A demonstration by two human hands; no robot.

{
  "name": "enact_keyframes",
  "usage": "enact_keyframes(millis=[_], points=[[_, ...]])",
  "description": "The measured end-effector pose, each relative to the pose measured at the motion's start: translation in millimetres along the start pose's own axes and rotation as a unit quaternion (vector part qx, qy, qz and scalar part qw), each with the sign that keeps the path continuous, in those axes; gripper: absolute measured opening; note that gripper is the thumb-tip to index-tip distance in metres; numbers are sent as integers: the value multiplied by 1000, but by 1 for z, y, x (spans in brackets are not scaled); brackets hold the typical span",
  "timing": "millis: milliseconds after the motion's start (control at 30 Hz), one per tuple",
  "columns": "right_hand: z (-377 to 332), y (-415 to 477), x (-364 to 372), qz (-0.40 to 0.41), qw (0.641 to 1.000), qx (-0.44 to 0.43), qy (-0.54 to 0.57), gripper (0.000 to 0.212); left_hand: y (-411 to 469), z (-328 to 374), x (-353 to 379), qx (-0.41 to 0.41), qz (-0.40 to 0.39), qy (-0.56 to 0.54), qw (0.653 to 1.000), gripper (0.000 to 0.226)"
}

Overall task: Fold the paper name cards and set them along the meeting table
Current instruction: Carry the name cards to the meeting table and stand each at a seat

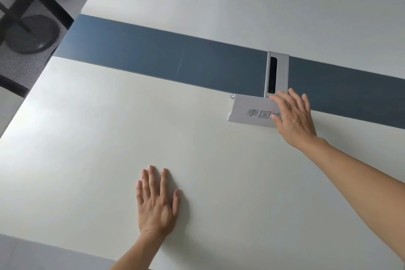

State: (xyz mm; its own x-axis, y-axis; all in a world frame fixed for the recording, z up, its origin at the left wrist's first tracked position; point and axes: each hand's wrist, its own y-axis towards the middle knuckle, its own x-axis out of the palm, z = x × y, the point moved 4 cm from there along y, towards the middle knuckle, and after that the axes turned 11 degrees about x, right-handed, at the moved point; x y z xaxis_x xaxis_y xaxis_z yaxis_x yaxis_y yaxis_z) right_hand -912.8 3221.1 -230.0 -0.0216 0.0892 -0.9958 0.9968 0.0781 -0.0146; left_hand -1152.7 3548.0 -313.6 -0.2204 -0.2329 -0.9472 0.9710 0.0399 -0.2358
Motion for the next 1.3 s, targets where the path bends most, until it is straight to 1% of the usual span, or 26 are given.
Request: enact_keyframes(millis=[167, 233, 367, 433, 467, 500, 567, 667, 733, 800, 900, 1000, 1067, 1133, 1200, 1300], points=[[-3, 1, 0, -14, 999, 17, -29, 58, -1, -1, 1, 5, 9, 5, 1000, 74], [-6, 1, -3, -41, 998, 26, -41, 61, -1, 0, 1, 6, 9, 6, 1000, 73], [-8, -3, -11, -108, 989, 39, -91, 81, -2, -1, 2, 7, 3, 9, 1000, 70], [-6, -10, -21, -109, 988, 57, -91, 88, -2, -3, 0, 11, -1, 0, 1000, 72], [-7, -16, -28, -95, 991, 64, -75, 88, -2, -3, -3, 15, -7, -4, 1000, 73], [-8, -23, -36, -78, 993, 69, -53, 84, -1, -4, -7, 21, -19, -6, 1000, 73], [-11, -47, -51, -51, 996, 80, 4, 70, -1, -5, -17, 30, -56, -17, 998, 68], [-16, -102, -62, -74, 980, 141, 122, 43, -6, -2, -45, 44, -100, -33, 993, 53], [-22, -152, -63, -91, 958, 184, 200, 28, -19, 5, -63, 52, -126, -88, 987, 43], [-30, -208, -63, -97, 932, 223, 270, 20, -41, 18, -80, 71, -147, -166, 973, 37], [-45, -305, -61, -118, 876, 278, 376, 9, -89, 30, -102, 117, -169, -261, 943, 31], [-59, -407, -65, -138, 823, 340, 435, 10, -145, 24, -112, 139, -220, -344, 902, 27], [-64, -471, -73, -137, 782, 390, 466, 9, -177, 16, -117, 121, -244, -392, 879, 34], [-63, -527, -82, -118, 735, 444, 500, 9, -202, 11, -120, 94, -259, -423, 863, 41], [-58, -578, -91, -96, 685, 494, 526, 9, -221, 14, -122, 85, -273, -431, 856, 39], [-50, -642, -101, -51, 620, 555, 552, 10, -240, 36, -127, 101, -289, -426, 851, 36]])
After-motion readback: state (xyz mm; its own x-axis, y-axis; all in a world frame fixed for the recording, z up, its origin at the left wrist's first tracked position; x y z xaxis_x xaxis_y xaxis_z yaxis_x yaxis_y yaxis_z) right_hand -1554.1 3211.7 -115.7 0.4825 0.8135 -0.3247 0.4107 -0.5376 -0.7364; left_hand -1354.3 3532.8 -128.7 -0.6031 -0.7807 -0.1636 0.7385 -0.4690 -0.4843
